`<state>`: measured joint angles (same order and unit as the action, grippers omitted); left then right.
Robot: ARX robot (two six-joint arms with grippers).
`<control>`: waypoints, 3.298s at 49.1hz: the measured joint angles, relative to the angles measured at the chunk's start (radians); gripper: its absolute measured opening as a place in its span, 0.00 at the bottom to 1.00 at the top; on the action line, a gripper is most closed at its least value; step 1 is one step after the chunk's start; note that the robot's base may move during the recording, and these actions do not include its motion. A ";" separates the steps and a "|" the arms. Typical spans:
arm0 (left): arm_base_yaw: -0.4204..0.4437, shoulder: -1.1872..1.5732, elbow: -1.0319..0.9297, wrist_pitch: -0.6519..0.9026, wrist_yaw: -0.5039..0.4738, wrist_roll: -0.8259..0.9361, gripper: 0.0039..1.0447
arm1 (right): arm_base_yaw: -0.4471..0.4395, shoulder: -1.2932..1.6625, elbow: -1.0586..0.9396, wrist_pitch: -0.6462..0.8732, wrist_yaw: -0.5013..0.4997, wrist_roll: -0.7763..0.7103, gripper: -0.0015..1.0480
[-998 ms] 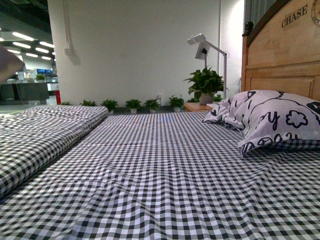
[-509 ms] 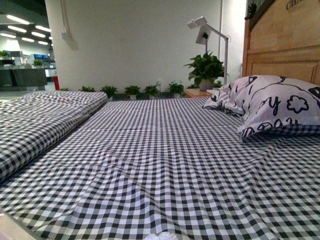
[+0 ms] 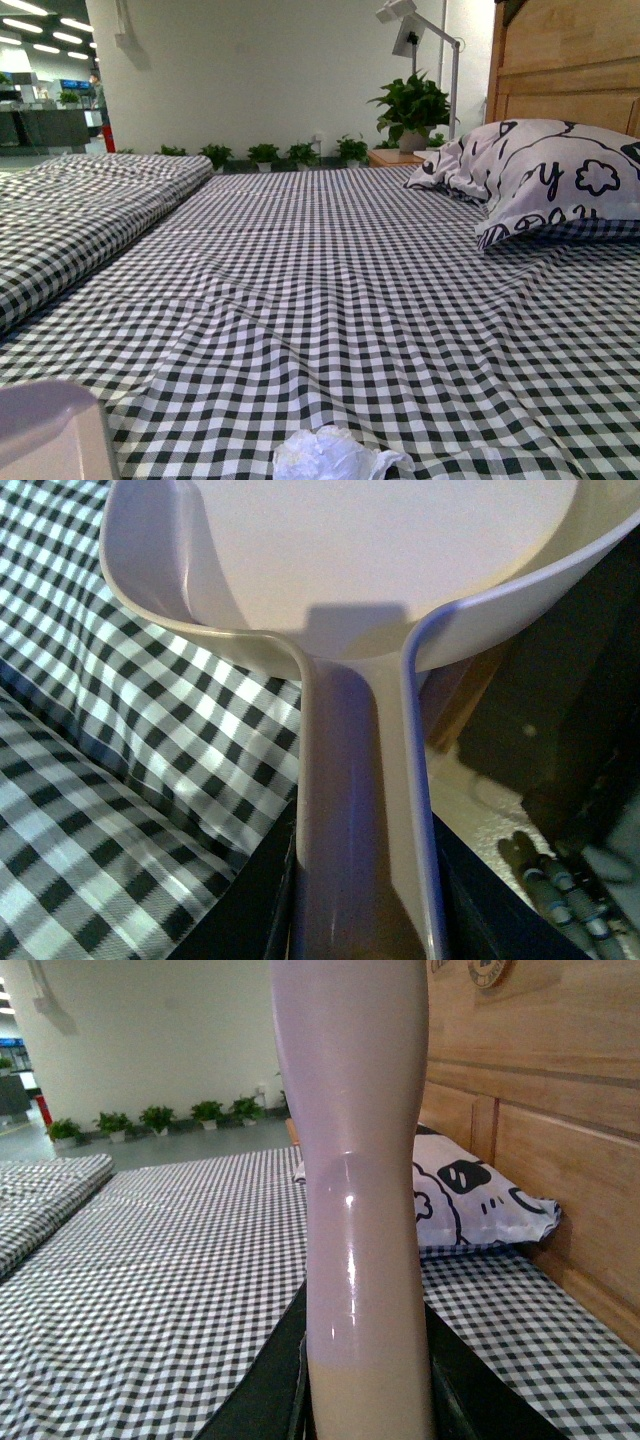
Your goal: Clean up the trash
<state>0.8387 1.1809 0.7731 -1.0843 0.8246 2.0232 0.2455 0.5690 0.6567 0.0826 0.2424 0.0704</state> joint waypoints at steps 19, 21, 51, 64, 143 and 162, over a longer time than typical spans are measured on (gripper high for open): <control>-0.328 0.043 0.113 0.287 -0.012 -0.219 0.27 | 0.000 0.000 0.000 0.000 -0.002 0.000 0.19; -0.340 0.043 0.113 0.294 -0.014 -0.241 0.27 | 0.000 0.000 0.000 0.000 -0.002 0.000 0.19; -0.399 0.043 0.058 0.269 -0.078 -0.340 0.27 | 0.000 0.000 0.000 0.000 -0.002 0.000 0.19; -0.412 0.043 0.055 0.277 -0.093 -0.371 0.27 | 0.000 0.000 0.000 0.000 -0.002 0.000 0.19; -0.413 0.043 0.055 0.275 -0.093 -0.372 0.27 | 0.273 0.637 0.182 -0.896 -0.162 -0.156 0.19; -0.413 0.043 0.055 0.274 -0.095 -0.372 0.27 | 0.551 0.504 0.191 -1.044 -0.639 -0.060 0.19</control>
<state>0.4255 1.2243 0.8276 -0.8101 0.7300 1.6508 0.7963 1.0725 0.8478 -0.9611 -0.3965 0.0105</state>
